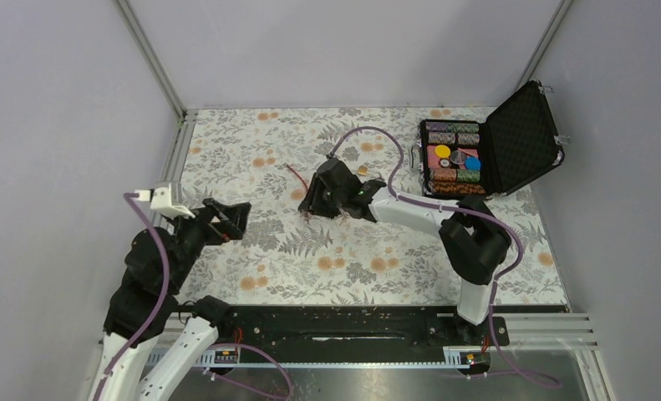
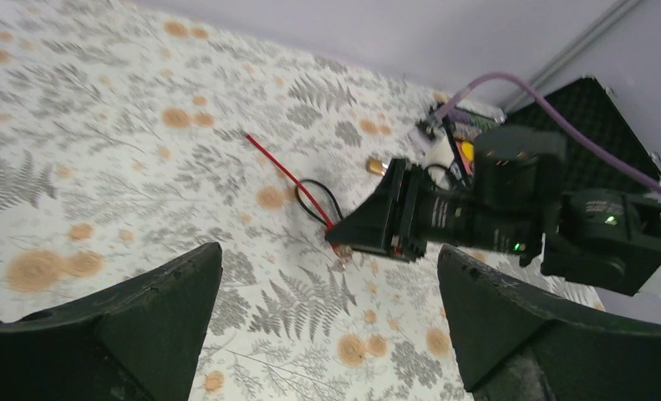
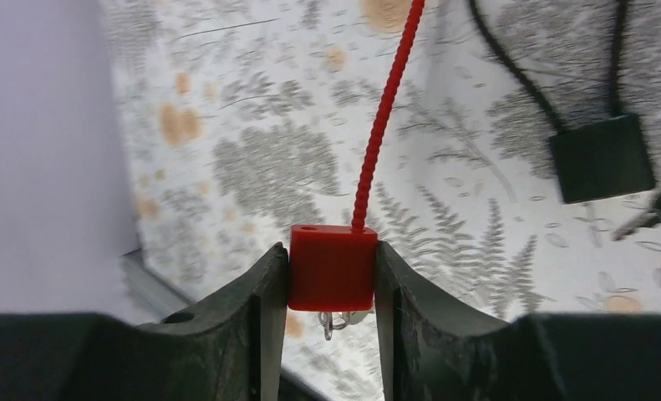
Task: Lock with the key
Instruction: Pick up the lock from the center of the board, then lock the lock.
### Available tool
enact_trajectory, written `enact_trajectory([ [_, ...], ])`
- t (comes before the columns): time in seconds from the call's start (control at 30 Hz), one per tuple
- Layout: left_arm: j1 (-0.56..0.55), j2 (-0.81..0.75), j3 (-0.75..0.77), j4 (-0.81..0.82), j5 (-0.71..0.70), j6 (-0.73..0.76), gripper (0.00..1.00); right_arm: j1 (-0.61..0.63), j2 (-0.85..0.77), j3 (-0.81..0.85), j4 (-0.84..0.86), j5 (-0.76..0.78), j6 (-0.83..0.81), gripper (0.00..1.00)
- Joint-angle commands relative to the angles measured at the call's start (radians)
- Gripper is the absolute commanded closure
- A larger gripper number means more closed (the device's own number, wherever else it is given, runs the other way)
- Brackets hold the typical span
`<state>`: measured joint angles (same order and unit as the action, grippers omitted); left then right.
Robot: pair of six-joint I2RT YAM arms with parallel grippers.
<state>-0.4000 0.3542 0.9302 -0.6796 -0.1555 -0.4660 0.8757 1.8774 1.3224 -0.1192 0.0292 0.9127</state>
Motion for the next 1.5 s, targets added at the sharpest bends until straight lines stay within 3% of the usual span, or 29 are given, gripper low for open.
enact_trajectory([
  [0.0, 0.0, 0.069, -0.07, 0.146, 0.135, -0.109, 0.01, -0.018, -0.098, -0.047, 0.207, -0.24, 0.097, 0.87],
  [0.33, 0.0, 0.247, -0.123, 0.286, 0.151, -0.295, 0.01, -0.049, -0.276, -0.218, 0.425, -0.403, 0.158, 0.87],
  [0.6, 0.001, 0.354, -0.156, 0.442, 0.217, -0.464, 0.01, -0.053, -0.43, -0.295, 0.526, -0.451, 0.158, 0.86],
  [0.73, 0.001, 0.398, -0.185, 0.563, 0.288, -0.519, 0.05, -0.053, -0.488, -0.322, 0.557, -0.461, 0.169, 0.86],
  [1.07, 0.0, 0.463, -0.246, 0.839, 0.399, -0.645, 0.38, -0.052, -0.52, -0.344, 0.642, -0.493, 0.231, 0.85],
  [1.27, 0.0, 0.465, -0.255, 0.871, 0.421, -0.645, 0.63, -0.052, -0.5, -0.338, 0.674, -0.515, 0.27, 0.86],
  [1.4, 0.001, 0.446, -0.291, 0.964, 0.416, -0.616, 0.7, -0.052, -0.507, -0.328, 0.633, -0.517, 0.255, 0.86],
  [1.47, 0.001, 0.444, -0.287, 0.986, 0.418, -0.584, 0.79, -0.052, -0.514, -0.324, 0.618, -0.517, 0.248, 0.85],
])
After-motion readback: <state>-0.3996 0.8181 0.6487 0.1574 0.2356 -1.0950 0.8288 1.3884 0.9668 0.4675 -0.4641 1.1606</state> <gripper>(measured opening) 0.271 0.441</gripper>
